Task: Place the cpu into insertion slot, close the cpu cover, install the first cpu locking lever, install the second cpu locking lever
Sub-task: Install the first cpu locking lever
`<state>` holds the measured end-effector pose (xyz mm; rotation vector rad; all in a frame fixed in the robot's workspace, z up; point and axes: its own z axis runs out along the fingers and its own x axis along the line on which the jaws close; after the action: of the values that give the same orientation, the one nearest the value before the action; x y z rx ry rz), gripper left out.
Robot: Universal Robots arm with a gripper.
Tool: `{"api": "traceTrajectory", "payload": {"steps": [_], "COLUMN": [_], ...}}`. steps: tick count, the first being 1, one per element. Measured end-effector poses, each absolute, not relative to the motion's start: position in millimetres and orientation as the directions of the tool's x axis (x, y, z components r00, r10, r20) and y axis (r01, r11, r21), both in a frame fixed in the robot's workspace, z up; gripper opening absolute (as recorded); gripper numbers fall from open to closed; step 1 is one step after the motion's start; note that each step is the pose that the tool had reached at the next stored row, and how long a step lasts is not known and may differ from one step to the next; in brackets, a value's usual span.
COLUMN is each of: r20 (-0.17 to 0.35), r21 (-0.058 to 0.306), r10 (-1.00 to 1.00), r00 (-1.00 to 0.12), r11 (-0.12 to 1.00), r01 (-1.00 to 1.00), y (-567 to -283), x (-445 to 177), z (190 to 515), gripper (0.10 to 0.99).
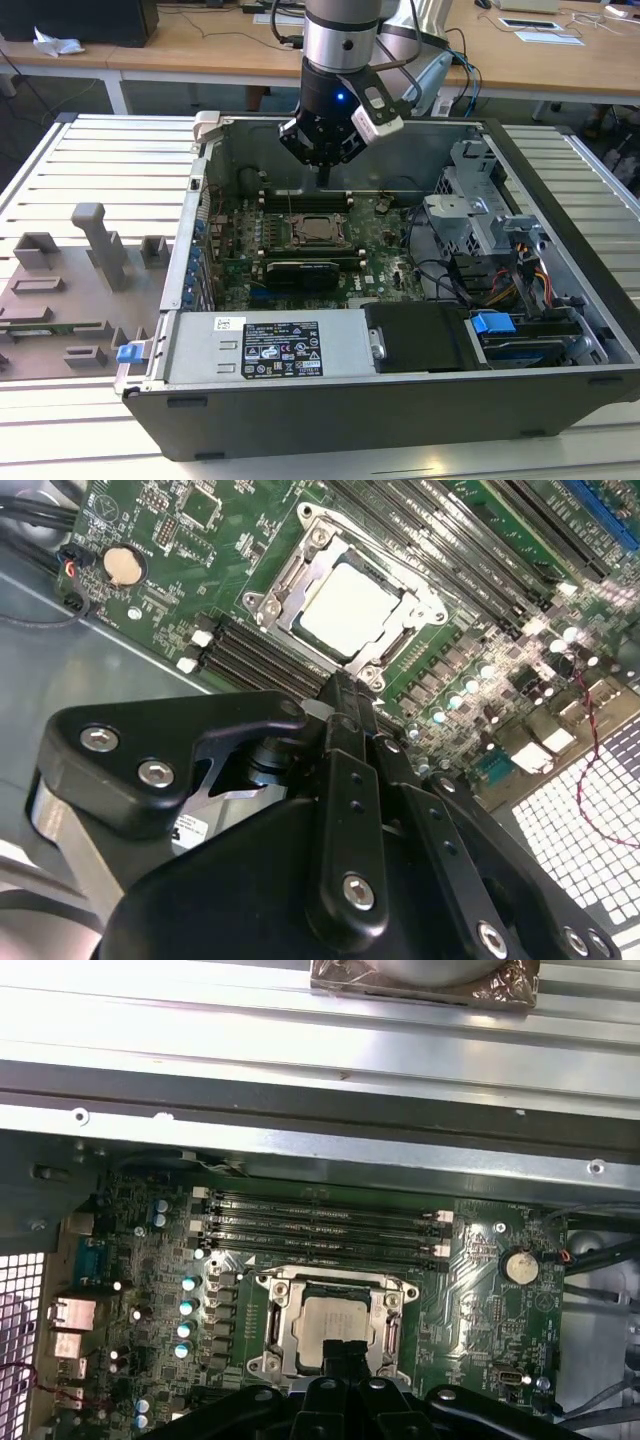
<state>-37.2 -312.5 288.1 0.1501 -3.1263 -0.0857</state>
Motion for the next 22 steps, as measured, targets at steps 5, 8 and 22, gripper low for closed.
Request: {"api": "traceTrajectory", "payload": {"steps": [5, 8, 22], "r20": [0.008, 0.007, 0.008], "r21": [0.056, 0.056, 0.056], "r10": [-0.096, -0.096, -0.096], "r00": [-0.995, -0.995, -0.995], "r11": [0.994, 0.994, 0.994], "r01": [-0.096, -0.096, -0.095], "y": [-313, -313, -313], "x": [-40, -48, -81], "z": [288, 288, 285], "gripper": [0.106, 0.106, 0.106]}}
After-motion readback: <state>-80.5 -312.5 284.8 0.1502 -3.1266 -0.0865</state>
